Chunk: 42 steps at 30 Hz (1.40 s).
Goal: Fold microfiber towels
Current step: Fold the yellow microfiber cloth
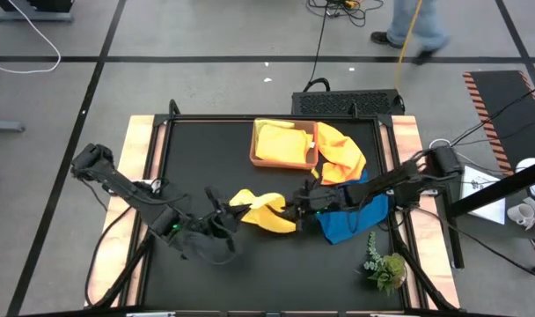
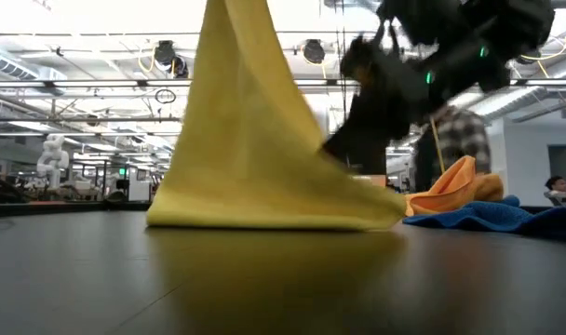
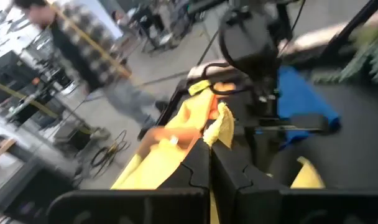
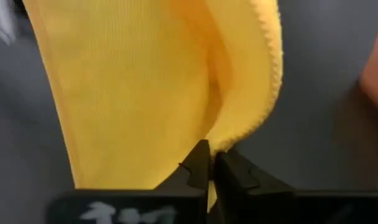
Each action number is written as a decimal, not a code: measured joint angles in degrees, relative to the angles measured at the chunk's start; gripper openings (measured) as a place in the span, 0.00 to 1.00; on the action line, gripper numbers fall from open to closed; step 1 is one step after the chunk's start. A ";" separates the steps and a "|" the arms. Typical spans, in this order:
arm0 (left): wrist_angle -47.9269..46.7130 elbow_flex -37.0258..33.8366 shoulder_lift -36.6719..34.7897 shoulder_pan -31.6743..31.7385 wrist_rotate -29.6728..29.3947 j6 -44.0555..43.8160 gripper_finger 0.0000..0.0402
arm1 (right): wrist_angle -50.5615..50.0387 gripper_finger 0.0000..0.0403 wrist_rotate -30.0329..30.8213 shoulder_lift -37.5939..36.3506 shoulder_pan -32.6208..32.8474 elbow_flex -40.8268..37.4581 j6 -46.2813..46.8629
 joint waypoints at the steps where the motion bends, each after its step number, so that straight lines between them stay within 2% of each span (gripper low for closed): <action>1: 0.24 0.02 -0.96 -0.58 -0.02 0.67 0.00 | -0.86 0.01 0.12 -2.51 0.37 0.02 -0.66; 7: 0.78 0.07 -8.49 -6.14 -0.07 6.44 0.00 | -3.70 0.00 2.87 -19.21 6.69 1.41 -6.37; 9: 0.49 0.04 -10.46 -8.02 -0.07 8.20 0.00 | -7.21 0.00 4.49 -22.94 10.06 4.36 -8.18; 11: 0.53 0.04 -12.19 -9.32 -0.07 9.45 0.00 | -12.36 0.00 8.68 -24.46 14.04 8.72 -10.69; 15: 0.86 0.04 -14.41 -12.20 -0.07 9.85 0.00 | -21.50 0.00 15.02 -22.45 20.21 18.68 -14.45; 21: 5.07 0.04 -14.58 -16.83 0.55 9.48 0.00 | -28.24 0.00 16.16 -15.85 24.94 30.29 -15.64; 26: 3.81 0.02 -14.17 -20.36 0.23 4.62 0.00 | -31.81 0.00 16.16 -13.21 26.66 33.97 -13.64; 29: -0.58 0.02 -14.21 -21.06 -0.58 0.17 0.00 | -34.70 0.00 16.30 -13.56 26.54 34.03 -10.77; 33: -11.89 0.02 -14.19 -19.92 -2.40 -8.26 0.00 | -42.76 0.00 16.38 -14.70 25.01 34.05 -3.95; 38: -27.63 -0.40 -14.21 -14.87 -1.73 -22.23 0.00 | -57.46 0.00 16.44 -15.26 21.49 34.05 6.97; 42: -31.54 -3.41 -14.22 -9.13 1.45 -25.37 0.00 | -69.42 0.00 16.40 -15.32 17.54 34.05 15.14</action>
